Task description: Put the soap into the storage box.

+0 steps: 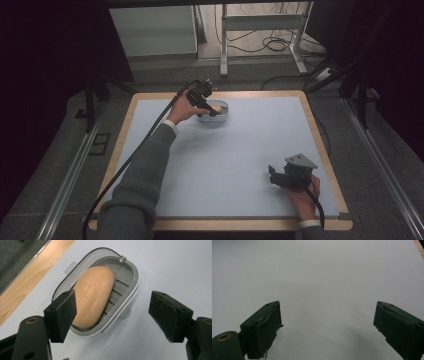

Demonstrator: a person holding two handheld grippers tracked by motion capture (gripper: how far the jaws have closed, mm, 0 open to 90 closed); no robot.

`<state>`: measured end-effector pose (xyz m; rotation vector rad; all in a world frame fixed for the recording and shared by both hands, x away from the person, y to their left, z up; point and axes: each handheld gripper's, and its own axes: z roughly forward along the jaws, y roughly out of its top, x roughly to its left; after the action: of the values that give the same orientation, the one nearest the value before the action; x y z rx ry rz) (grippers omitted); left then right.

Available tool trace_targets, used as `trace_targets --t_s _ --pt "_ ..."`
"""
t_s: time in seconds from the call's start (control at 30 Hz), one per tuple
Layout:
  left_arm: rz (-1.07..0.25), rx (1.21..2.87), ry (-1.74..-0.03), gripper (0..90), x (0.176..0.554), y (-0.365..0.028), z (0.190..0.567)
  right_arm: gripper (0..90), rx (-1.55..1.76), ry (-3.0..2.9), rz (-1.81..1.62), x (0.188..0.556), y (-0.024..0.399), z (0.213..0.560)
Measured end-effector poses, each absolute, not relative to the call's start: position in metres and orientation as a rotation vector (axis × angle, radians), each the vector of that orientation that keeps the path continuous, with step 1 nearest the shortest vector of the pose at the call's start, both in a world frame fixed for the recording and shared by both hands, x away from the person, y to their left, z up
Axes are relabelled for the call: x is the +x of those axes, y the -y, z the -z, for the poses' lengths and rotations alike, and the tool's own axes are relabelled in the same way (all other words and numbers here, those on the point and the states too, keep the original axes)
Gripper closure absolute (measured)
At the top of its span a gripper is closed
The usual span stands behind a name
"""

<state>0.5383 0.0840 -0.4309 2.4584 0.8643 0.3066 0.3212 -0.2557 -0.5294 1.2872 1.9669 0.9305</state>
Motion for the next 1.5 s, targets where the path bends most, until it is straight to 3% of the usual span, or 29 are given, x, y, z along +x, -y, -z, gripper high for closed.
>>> trace_targets --t_s 0.87,1.5 --pt "-0.339 2.333 -0.877 18.2 0.431 -0.152 0.439 7.6 1.277 -1.963 -0.923 0.321 0.254 0.53" --pt "-0.359 2.192 -1.054 17.3 0.343 -0.218 0.505 7.6 1.27 -1.959 -0.925 0.32 0.255 0.529"
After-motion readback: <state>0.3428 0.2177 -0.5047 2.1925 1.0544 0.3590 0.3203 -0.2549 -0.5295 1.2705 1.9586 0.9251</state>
